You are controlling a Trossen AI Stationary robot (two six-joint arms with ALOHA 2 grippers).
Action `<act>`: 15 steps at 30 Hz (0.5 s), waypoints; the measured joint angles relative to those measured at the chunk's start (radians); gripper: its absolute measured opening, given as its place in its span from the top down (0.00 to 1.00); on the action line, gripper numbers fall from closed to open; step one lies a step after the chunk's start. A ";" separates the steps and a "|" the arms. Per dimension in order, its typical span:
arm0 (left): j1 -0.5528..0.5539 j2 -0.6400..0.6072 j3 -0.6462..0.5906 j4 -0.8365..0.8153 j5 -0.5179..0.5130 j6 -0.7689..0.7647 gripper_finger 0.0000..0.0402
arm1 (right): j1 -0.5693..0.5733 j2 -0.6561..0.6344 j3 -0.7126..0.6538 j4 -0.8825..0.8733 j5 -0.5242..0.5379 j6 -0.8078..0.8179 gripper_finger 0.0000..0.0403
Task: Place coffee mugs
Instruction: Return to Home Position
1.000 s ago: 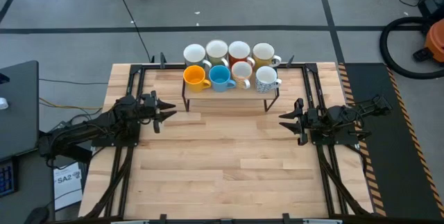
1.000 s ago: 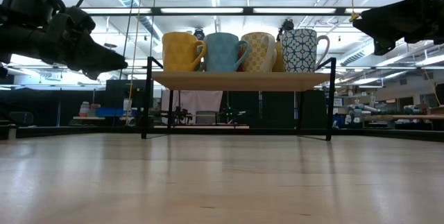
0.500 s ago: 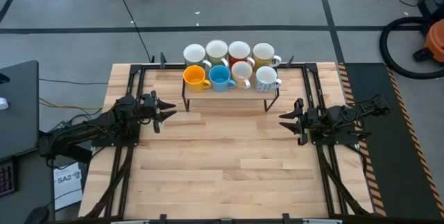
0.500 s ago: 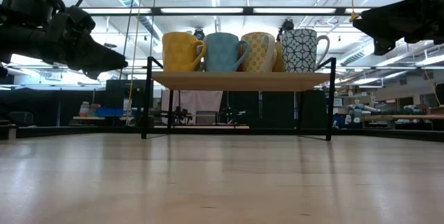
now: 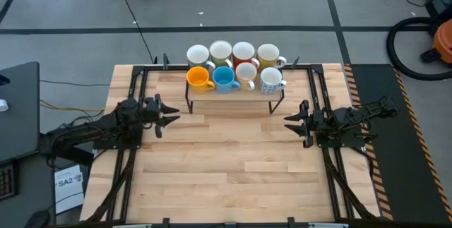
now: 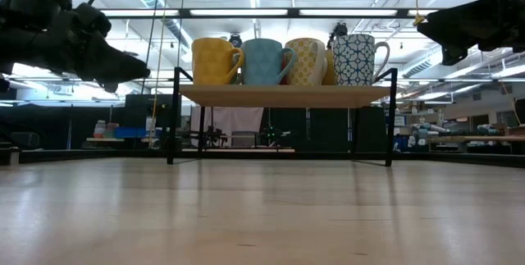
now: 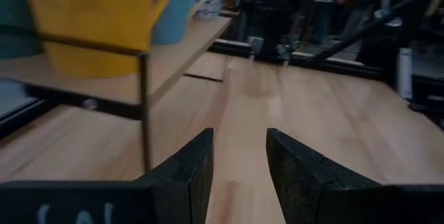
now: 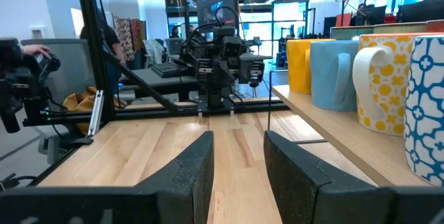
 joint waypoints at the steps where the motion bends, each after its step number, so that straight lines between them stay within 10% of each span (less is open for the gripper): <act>1: -0.015 -0.006 0.000 0.000 0.000 0.000 0.65 | 0.000 0.000 0.000 0.000 0.000 0.000 0.67; 15: -0.132 -0.100 0.000 0.000 0.000 0.000 0.65 | 0.000 0.000 0.000 0.000 0.000 0.000 0.67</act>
